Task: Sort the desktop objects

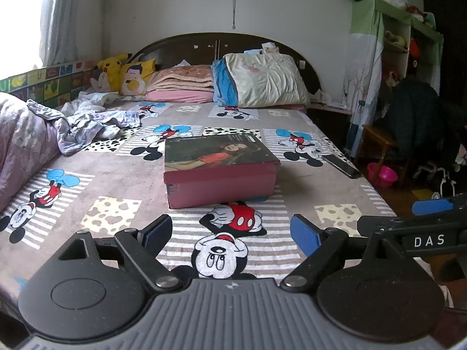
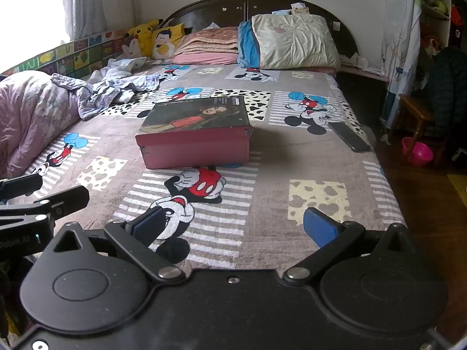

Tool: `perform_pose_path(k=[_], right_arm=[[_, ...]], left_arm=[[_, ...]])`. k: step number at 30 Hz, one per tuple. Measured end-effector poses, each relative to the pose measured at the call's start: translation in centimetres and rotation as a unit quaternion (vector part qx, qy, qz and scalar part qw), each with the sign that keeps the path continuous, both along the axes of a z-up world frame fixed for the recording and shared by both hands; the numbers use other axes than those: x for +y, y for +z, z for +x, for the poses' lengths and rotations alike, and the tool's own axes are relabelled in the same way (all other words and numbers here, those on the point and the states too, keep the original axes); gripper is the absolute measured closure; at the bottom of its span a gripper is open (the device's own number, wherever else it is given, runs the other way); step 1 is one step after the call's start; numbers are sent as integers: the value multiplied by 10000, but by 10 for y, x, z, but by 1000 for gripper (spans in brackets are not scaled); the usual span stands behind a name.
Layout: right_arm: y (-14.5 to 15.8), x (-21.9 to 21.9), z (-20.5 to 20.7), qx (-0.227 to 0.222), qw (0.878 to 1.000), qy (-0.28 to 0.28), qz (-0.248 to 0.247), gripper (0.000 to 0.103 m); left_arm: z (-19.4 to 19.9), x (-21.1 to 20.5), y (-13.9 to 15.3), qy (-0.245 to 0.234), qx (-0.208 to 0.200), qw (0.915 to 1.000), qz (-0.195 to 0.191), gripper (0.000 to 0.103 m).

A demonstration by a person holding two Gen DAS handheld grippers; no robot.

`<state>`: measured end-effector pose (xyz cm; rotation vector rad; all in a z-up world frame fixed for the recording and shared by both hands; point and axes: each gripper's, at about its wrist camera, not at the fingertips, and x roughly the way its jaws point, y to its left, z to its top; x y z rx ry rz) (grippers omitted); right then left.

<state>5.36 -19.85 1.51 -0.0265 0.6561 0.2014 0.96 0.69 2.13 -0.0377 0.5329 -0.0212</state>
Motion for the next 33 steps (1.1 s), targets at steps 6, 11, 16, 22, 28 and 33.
perform_pose_path(k=[6, 11, 16, 22, 28, 33], right_arm=[[0, 1, 0, 18, 10000, 11, -5, 1], [0, 4, -3, 16, 10000, 13, -28, 1], [0, 5, -3, 21, 10000, 19, -42, 1], [0, 5, -2, 32, 10000, 27, -50, 1], [1, 11, -5, 64, 10000, 11, -49, 1], [0, 11, -5, 61, 10000, 21, -50, 1]], left_arm=[[0, 2, 1, 5, -8, 10000, 5, 15], [0, -2, 0, 7, -2, 10000, 34, 15], [0, -2, 1, -6, 6, 10000, 29, 15], [1, -1, 1, -22, 29, 10000, -17, 15], [-1, -1, 0, -121, -2, 9999, -11, 15], [-2, -1, 1, -106, -49, 9999, 35, 15]])
